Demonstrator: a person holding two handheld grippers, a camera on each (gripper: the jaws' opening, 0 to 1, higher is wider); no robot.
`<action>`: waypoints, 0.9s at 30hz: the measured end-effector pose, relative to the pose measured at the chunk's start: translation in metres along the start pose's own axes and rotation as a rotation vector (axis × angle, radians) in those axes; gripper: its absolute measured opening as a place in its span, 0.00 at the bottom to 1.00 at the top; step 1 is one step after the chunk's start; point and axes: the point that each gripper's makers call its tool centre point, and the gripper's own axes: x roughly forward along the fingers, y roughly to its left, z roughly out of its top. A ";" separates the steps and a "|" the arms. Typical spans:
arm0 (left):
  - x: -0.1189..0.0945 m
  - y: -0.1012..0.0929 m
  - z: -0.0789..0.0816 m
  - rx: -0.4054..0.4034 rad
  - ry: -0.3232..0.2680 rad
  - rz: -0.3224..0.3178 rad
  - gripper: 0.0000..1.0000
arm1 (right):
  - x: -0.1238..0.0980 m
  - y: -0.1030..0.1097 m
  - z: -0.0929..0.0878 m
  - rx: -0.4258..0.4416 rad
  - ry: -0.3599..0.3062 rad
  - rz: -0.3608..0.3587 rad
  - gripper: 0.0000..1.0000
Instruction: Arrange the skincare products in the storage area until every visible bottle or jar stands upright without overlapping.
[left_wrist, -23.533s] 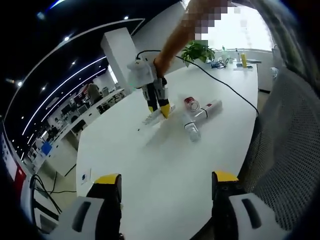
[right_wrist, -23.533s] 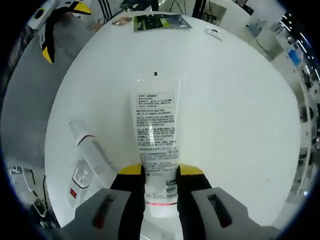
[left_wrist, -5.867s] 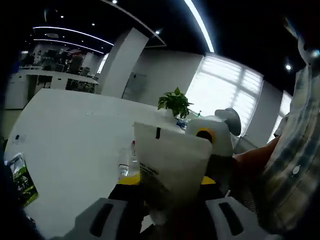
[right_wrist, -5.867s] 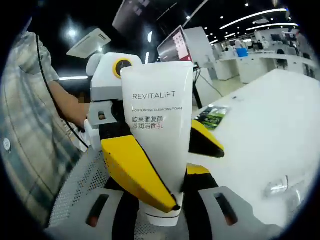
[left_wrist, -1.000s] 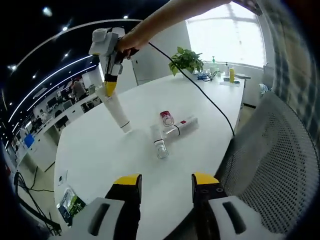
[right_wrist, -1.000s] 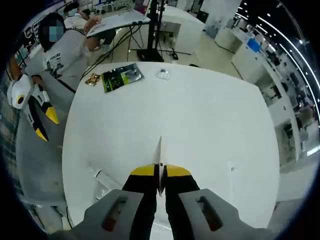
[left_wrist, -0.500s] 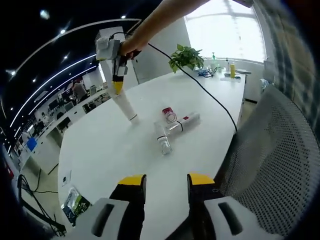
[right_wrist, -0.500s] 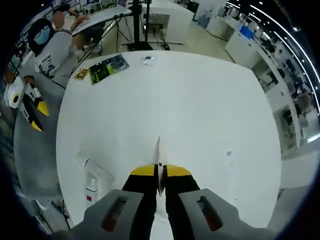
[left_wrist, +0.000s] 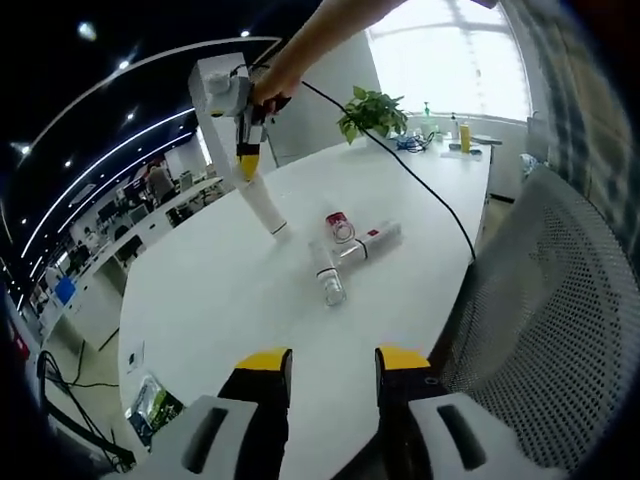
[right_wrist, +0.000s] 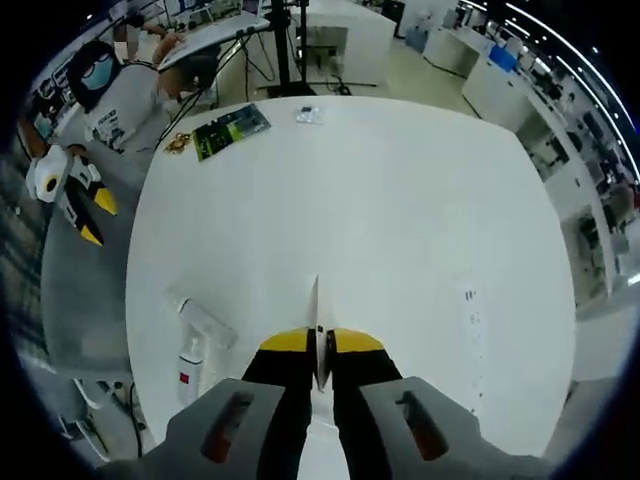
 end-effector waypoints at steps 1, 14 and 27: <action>0.000 -0.001 0.000 0.002 0.000 -0.001 0.34 | 0.000 -0.001 -0.001 -0.004 0.001 -0.005 0.05; 0.001 -0.006 0.001 0.020 0.000 -0.020 0.34 | 0.002 -0.004 -0.015 0.013 0.037 -0.041 0.19; 0.003 -0.014 0.005 0.034 -0.012 -0.057 0.39 | -0.011 -0.002 -0.021 0.056 0.040 -0.079 0.26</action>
